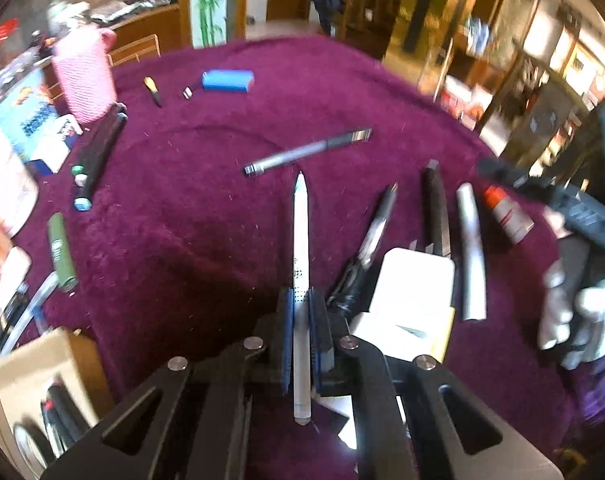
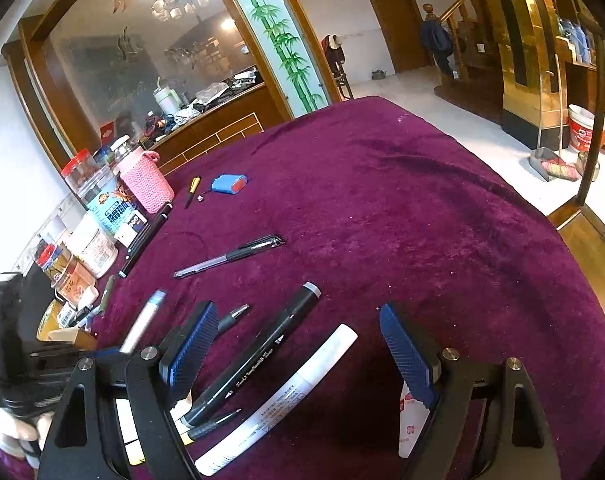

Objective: Organize rigid objects
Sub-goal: 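Grasp the white pen with the left tool, then grasp the orange-capped glue bottle with the right tool while the left tool lifts the white pen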

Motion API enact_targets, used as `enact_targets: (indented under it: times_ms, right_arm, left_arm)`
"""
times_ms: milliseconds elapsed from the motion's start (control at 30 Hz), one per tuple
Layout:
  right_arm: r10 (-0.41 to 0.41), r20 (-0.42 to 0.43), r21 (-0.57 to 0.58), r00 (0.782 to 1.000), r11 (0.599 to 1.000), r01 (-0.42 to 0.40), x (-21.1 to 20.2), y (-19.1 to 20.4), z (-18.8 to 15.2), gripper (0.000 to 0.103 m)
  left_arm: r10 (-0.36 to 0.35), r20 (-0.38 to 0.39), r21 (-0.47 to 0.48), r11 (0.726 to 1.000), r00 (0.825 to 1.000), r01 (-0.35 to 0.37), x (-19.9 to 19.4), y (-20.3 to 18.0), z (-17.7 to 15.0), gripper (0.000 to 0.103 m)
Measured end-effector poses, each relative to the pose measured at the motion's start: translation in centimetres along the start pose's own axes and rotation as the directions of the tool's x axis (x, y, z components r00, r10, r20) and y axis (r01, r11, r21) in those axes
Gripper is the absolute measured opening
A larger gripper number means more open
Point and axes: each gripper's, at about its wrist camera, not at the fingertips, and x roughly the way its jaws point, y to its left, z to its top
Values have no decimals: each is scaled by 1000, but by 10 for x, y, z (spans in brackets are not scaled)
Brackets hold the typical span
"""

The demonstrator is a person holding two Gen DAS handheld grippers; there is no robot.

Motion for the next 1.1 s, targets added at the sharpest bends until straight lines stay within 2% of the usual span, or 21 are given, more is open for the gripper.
enact_targets:
  times_ms: [133,233,467,533,600,667,767,867,967,1000,1100]
  right_arm:
    - [4,-1,5,1000,1000,-4,0,-2,0,86]
    - [22,2,42,1000,999,-22,-1,-9,2,86]
    - [-5,69,245,998,969,-12,-21,-60,8,86]
    - [-44,35,272,998,962,33,-23,-70,7,86]
    - [-32,-3,270,999,962,32,-22,-69,6,86]
    - [-32,-43,242,999,969,41,-20,-63,2,86]
    - [-93,-109,158,990,981,110,-15,-51,-4,84]
    - [-195,-163,78,967,975,210,-11,-47,-12,70]
    - [-279,-172,11,945,958,285,-10,-44,-15,43]
    - [-300,-173,-15,938,953,302,-10,-42,-16,29]
    - [-325,-178,-61,929,946,319,-13,-40,-19,29]
  left_arm:
    - [-33,105,-50,998,994,39,-48,1,-14,7]
    - [-40,181,-86,995,983,56,-88,0,-38,7]
    - [-31,305,-166,982,952,86,-158,0,-97,7]
    - [-10,329,-183,980,944,74,-171,2,-111,7]
    - [-7,344,-203,976,939,82,-180,7,-126,7]
    - [-1,352,-232,969,936,88,-187,14,-143,7]
    - [15,364,-280,955,931,94,-193,29,-161,7]
    - [30,366,-346,932,930,106,-196,44,-180,7]
    - [55,359,-398,912,932,100,-198,57,-192,7]
    - [61,357,-410,907,932,98,-198,61,-194,7]
    - [88,344,-443,893,935,79,-197,72,-200,7]
